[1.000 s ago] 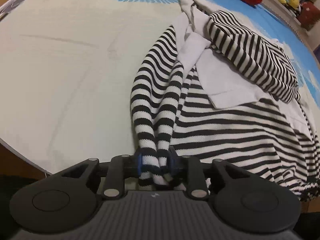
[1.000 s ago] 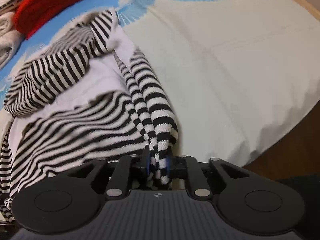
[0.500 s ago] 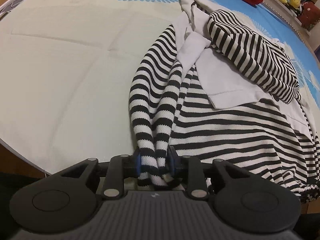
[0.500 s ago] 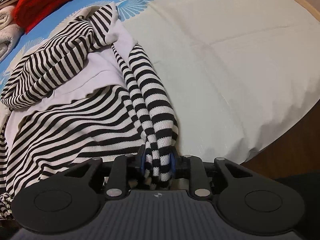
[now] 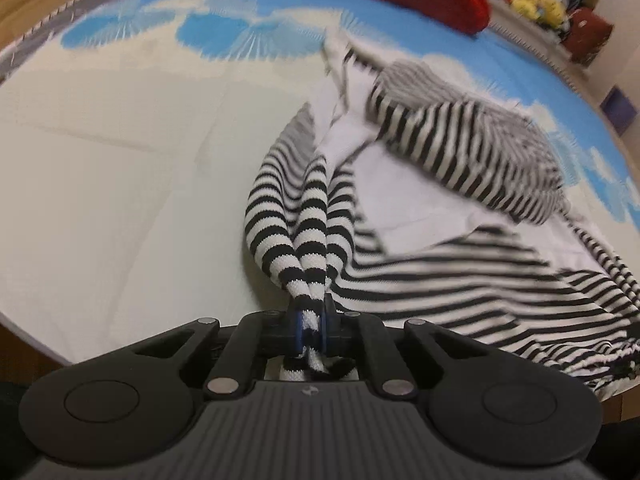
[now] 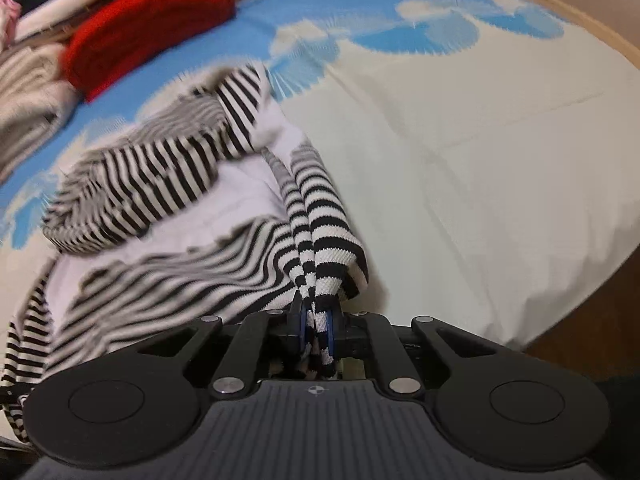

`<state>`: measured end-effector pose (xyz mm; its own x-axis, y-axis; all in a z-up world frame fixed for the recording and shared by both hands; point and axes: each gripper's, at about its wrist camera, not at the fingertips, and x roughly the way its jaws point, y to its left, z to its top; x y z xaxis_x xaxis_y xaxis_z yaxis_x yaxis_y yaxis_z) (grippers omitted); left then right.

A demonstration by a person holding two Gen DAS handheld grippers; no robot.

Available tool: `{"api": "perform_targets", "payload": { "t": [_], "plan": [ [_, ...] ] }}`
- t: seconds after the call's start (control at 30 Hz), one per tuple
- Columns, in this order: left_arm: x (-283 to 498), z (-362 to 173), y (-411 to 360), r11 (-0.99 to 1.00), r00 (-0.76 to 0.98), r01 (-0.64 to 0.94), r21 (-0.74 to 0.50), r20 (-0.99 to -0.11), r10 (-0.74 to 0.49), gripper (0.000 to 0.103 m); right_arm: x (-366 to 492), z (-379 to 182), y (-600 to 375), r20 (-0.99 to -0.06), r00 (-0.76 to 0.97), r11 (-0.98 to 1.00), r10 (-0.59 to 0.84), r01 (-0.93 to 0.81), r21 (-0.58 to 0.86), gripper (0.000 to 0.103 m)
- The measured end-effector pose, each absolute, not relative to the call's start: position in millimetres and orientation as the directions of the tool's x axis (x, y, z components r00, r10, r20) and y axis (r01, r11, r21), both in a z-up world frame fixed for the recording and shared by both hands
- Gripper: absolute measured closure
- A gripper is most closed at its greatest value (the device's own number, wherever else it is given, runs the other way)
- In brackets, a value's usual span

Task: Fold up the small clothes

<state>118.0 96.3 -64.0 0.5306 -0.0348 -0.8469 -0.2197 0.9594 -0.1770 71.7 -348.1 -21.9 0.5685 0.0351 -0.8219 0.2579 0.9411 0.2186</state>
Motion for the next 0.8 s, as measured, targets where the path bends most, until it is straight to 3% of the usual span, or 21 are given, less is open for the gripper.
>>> {"api": "perform_targets", "payload": {
  "t": [0.4, 0.57, 0.8],
  "plan": [
    [29.9, 68.2, 113.9, 0.902, 0.756, -0.129, -0.412, -0.629, -0.179, 0.096, 0.9, 119.5, -356.5, -0.567, 0.798, 0.923, 0.206, 0.033, 0.383, 0.095],
    [62.0, 65.9, 117.4, 0.890, 0.744, -0.149, -0.431, -0.642, -0.186, 0.096, -9.7, 144.5, -366.8, -0.513, 0.829, 0.903, 0.222, 0.023, 0.428, 0.095],
    [176.1, 16.1, 142.2, 0.854, 0.625, -0.203, -0.480, -0.735, -0.264, 0.095, 75.4, 100.8, -381.9, -0.603, 0.772, 0.891, 0.201, 0.113, 0.441, 0.095]
  ]
}}
